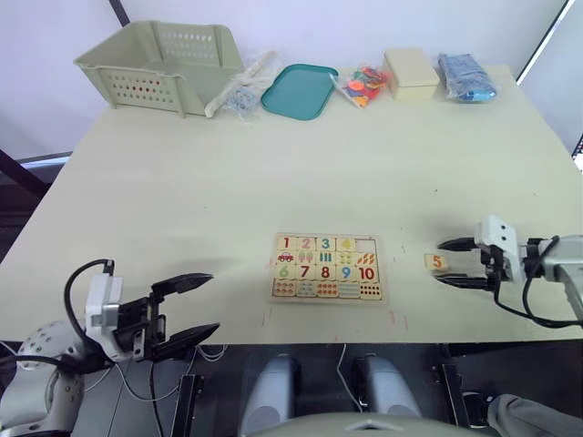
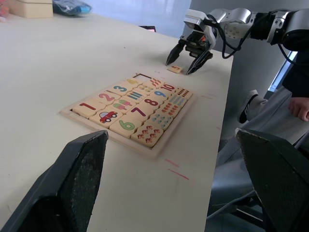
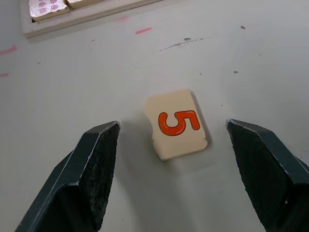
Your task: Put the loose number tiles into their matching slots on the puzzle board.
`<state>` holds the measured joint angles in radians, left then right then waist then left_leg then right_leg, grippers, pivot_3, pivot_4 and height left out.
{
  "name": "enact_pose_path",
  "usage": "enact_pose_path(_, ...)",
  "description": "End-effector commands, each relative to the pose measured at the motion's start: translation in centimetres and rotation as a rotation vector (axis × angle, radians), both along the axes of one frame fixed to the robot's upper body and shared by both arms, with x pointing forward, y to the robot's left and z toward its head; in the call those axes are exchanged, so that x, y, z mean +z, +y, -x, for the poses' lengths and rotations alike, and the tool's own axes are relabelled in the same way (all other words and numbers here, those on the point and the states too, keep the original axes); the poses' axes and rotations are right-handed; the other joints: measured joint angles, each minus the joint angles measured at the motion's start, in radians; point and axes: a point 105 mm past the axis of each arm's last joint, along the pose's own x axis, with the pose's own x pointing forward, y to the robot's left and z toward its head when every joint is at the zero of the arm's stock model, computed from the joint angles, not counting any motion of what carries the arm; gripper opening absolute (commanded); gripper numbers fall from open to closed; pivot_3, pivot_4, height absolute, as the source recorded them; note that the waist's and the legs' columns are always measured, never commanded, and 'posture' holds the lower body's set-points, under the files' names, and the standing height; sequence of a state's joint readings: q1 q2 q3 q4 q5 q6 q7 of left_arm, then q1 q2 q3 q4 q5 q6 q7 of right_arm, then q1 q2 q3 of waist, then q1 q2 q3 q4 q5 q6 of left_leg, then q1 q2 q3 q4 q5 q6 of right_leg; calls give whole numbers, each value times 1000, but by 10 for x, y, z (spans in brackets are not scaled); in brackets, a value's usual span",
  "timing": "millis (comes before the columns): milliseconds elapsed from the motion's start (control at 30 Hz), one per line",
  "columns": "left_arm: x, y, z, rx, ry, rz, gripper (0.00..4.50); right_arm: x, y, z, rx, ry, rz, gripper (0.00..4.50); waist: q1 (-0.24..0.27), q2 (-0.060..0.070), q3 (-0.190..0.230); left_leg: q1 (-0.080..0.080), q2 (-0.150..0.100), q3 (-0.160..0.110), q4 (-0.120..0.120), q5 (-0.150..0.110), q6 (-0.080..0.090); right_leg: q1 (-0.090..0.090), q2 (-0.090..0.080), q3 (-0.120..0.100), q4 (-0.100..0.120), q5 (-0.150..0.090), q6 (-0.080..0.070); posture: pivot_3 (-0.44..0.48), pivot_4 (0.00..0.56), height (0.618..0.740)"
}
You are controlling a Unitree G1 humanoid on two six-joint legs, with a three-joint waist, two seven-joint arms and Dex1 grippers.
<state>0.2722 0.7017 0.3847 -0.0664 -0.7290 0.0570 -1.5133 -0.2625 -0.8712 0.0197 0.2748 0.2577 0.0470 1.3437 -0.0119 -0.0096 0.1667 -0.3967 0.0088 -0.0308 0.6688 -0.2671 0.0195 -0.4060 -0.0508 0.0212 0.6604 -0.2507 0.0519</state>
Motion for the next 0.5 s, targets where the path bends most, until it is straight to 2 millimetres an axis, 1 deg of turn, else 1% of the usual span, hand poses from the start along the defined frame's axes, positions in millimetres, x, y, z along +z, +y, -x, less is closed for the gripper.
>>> enact_pose_path(33,3,1,1,-9,-29,-5,4500,0,-1,1,-3,-17,-14,3681,-1,0,0,0,0,0,0,0,0,0,0,0,0,0,0,0,150,740)
enact_pose_path(400,3,2,-2,-17,-34,-5,4500,-2,-3,1,-20,-29,-25,3681,-1,0,0,0,0,0,0,0,0,0,0,0,0,0,0,0,150,740)
enact_pose_path(433,3,2,-2,-17,-34,-5,4500,-2,-2,1,-20,-27,-27,3262,-1,0,0,0,0,0,0,0,0,0,0,0,0,0,0,0,150,740)
enact_pose_path(467,3,2,-2,-17,-34,-5,4500,-3,-2,1,-21,-26,-29,3090,-1,0,0,0,0,0,0,0,0,0,0,0,0,0,0,0,150,740)
enact_pose_path(500,3,2,-2,-17,-34,-5,4500,-3,-2,1,-22,-27,-29,2792,-1,0,0,0,0,0,0,0,0,0,0,0,0,0,0,0,150,740)
